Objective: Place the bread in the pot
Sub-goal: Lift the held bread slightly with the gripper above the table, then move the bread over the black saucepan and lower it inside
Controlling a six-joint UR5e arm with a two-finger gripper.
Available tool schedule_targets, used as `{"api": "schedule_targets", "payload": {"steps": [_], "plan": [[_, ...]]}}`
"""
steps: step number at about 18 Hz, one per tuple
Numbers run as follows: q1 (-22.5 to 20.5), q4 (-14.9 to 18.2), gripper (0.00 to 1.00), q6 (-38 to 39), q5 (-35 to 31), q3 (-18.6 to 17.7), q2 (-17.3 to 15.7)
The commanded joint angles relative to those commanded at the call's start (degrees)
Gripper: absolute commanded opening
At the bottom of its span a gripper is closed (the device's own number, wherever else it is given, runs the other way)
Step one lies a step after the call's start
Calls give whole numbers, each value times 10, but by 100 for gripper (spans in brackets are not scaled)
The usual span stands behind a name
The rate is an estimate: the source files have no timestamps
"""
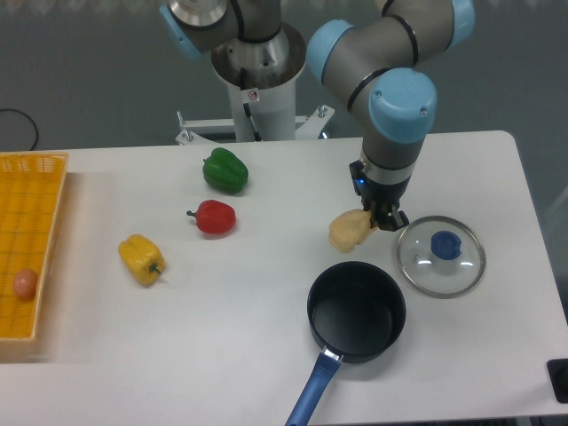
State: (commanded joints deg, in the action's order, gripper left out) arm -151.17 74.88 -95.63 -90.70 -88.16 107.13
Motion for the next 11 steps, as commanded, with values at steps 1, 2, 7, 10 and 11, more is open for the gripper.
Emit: {"api": "schedule_targets", "payload": {"steps": [1, 2, 7, 10, 11], "plan": [[0, -1, 28, 0, 0, 4, 4], [2, -3, 28, 0, 0, 10, 10], [10, -6, 28, 9, -2, 45, 47], [11, -11, 29, 11, -2, 62, 67], [11, -18, 29, 13, -2, 66, 75]]}}
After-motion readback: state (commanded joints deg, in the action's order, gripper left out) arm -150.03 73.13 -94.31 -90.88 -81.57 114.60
